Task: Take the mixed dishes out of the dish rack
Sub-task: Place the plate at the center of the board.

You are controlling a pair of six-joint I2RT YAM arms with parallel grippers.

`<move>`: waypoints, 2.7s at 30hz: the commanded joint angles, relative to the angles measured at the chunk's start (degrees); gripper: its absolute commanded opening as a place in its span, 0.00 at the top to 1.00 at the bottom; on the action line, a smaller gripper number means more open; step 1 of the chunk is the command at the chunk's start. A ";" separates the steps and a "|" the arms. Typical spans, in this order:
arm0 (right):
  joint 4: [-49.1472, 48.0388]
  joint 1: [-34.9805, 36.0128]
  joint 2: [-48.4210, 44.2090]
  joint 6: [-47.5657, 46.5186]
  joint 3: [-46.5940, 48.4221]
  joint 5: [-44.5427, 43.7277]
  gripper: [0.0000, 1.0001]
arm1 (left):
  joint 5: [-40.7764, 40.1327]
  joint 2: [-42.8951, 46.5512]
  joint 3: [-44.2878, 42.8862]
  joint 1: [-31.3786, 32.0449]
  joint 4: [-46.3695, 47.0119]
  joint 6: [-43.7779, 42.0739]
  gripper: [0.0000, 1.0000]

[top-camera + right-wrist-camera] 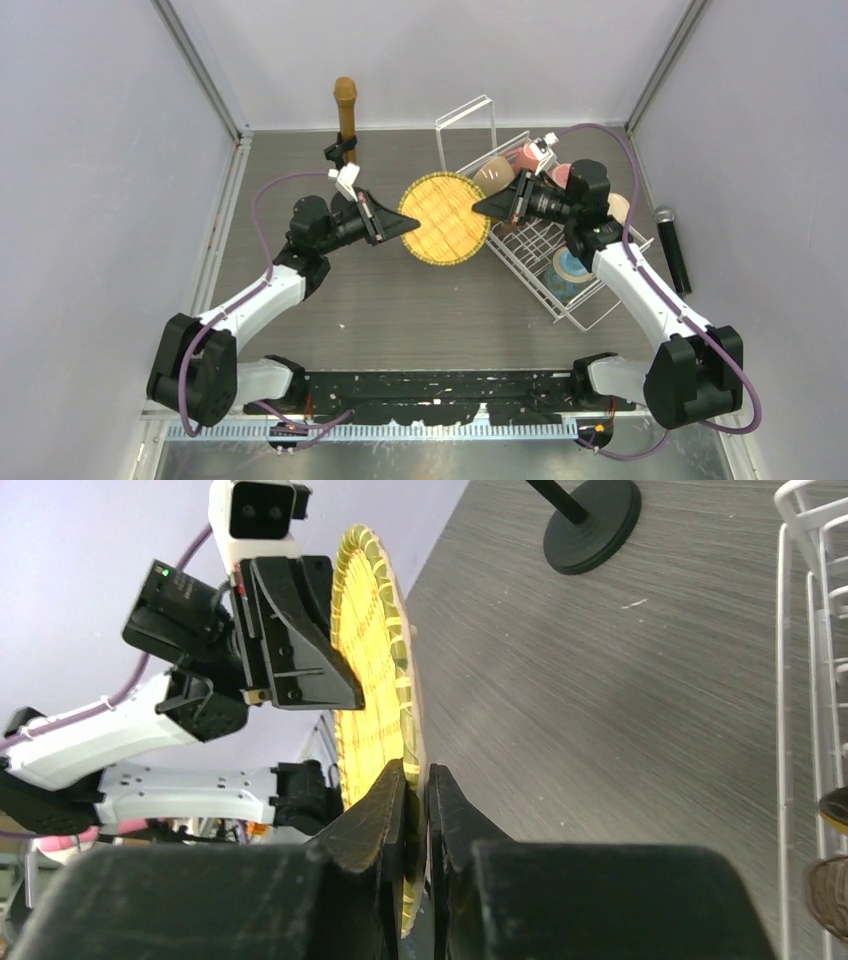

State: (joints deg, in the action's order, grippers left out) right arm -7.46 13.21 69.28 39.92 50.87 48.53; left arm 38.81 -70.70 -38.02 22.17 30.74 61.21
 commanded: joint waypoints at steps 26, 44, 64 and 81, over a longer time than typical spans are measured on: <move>23.31 0.67 -17.27 -15.44 2.95 -57.38 0.00 | 3.19 -9.86 4.46 6.48 -7.67 -7.43 1.00; 28.34 0.72 -14.91 -16.84 4.90 -61.90 0.00 | 13.82 -34.47 -1.49 14.17 5.96 -3.10 0.94; 28.41 0.67 -16.92 -17.29 4.01 -63.12 0.00 | 0.68 -32.31 -10.27 19.33 -22.58 -21.40 0.43; 44.39 0.67 -9.28 -12.73 13.99 -65.57 0.00 | -49.17 -11.48 -17.76 19.31 -53.90 -32.76 0.00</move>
State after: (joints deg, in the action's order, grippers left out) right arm 29.04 13.76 57.21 24.14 58.00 -13.67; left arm 12.16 -90.15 -53.45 41.82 -14.85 30.48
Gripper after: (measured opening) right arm 0.995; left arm 0.994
